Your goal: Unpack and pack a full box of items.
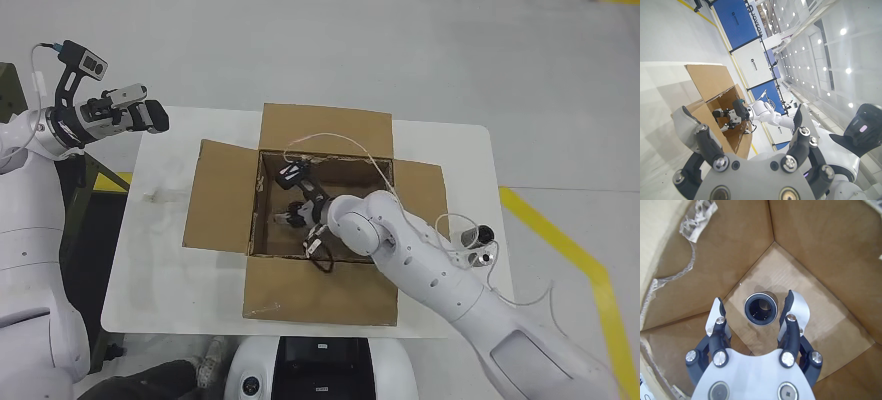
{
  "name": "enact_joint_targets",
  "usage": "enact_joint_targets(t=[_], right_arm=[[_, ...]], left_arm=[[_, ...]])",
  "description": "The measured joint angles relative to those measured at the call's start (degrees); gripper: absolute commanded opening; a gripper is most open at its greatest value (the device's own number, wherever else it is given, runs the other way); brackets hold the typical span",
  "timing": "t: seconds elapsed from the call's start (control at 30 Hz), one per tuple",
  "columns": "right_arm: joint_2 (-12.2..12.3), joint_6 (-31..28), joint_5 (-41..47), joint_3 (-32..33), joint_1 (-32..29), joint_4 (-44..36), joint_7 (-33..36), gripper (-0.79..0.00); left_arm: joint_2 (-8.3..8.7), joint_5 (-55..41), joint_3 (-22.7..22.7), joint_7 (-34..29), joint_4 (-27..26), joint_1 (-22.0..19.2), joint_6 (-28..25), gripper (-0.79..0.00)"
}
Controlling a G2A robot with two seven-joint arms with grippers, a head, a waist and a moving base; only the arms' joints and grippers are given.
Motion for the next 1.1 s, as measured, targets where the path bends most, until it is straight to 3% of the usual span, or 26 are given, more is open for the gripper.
enact_joint_targets(t=[0.33, 1.1], right_arm=[[2.2, -0.4, -3.5, 5.8, -4.9, -11.3, 3.5, -0.126], [8.2, -10.5, -9.5, 23.3, -23.7, -36.7, 11.9, -0.102]], left_arm=[[0.0, 0.0, 0.0, 0.0, 0.0, 0.0, 0.0, 0.0], [0.0, 0.0, 0.0, 0.0, 0.0, 0.0, 0.0, 0.0]])
